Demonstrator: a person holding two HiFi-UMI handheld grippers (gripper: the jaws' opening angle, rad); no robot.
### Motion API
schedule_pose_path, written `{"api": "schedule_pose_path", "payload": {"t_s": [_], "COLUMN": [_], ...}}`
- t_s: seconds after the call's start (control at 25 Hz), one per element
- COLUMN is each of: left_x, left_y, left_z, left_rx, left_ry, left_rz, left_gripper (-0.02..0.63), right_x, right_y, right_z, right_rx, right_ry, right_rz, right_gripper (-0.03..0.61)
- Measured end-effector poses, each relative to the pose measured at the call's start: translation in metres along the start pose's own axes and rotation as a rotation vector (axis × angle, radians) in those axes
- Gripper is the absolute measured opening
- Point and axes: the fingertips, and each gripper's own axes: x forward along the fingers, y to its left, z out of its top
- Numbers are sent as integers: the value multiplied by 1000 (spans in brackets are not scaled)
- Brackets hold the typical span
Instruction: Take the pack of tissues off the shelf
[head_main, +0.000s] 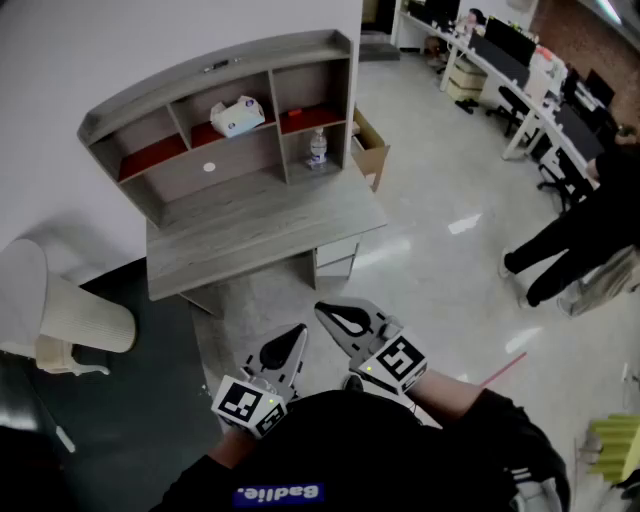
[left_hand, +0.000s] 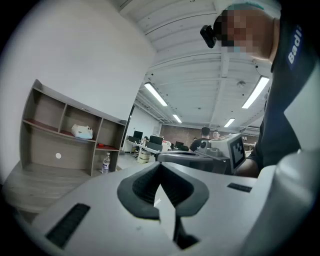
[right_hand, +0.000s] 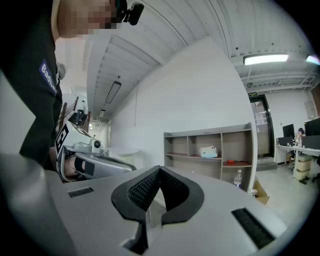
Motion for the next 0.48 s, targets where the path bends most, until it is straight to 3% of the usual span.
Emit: {"api": "schedule_pose_path", "payload": {"t_s": [0.48], "left_x": [7], "left_y": [1], "left_z": [3], "left_rx": [-13], "left_ry": [-9], "left_rz": [21], "left_gripper": [-2], "right_x": [-1], "right_y": [-4], "right_z": [-4], "right_rx": [4], "right_ry": [8], "right_rz": [27], "right_gripper": [29]}}
